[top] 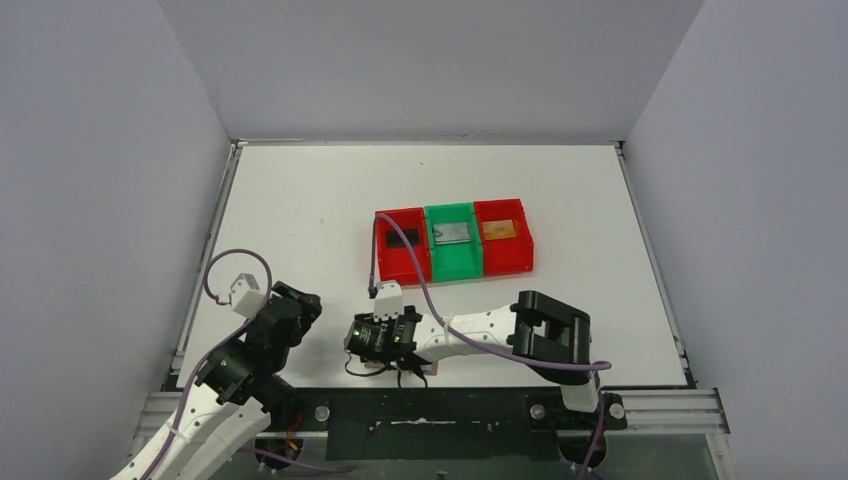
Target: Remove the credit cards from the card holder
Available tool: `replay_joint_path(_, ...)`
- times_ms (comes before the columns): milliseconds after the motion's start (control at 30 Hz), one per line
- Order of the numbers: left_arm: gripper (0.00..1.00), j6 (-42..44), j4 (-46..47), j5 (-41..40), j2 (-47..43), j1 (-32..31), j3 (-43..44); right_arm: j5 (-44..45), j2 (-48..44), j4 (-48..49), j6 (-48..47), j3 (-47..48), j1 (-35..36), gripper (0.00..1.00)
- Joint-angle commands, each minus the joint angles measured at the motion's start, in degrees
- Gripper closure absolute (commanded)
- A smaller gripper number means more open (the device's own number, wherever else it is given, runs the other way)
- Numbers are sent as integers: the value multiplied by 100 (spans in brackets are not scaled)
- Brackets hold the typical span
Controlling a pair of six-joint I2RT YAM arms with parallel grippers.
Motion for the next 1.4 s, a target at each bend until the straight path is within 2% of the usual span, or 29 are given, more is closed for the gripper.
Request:
replay_joint_path(0, 41, -16, 113, -34, -42, 16, 160, 91, 51, -173, 137, 181, -30, 34)
replay_joint_path(133, 41, -11, 121, -35, -53, 15, 151, 94, -63, -23, 41, 69, -34, 42)
replay_joint_path(267, 41, -17, 142, 4, -45, 13, 134, -159, -364, 592, -212, -277, -120, 51)
replay_joint_path(433, 41, 50, 233, 124, -36, 18, 90, -757, -892, 1722, -391, -1007, -309, 52)
replay_joint_path(500, 41, 46, 267, 181, -33, 18, 66, -907, -1114, 2068, -349, -1296, -407, 55)
replay_joint_path(600, 42, 53, 333, 305, -21, 14, 8, -896, -1360, 2308, -345, -1598, -458, 59)
replay_joint_path(867, 43, 348, 799, 697, 144, 20, -77, -838, -1872, 2735, -317, -2109, -498, 60)
replay_joint_path(1000, 44, 797, 1449, 1274, 384, 22, -140, -783, -2156, 3028, -304, -2439, -487, 63)
replay_joint_path(1367, 49, 1647, 3390, 3727, 1495, 16, -358, -1180, -2702, 3944, -291, -3342, -753, 64)
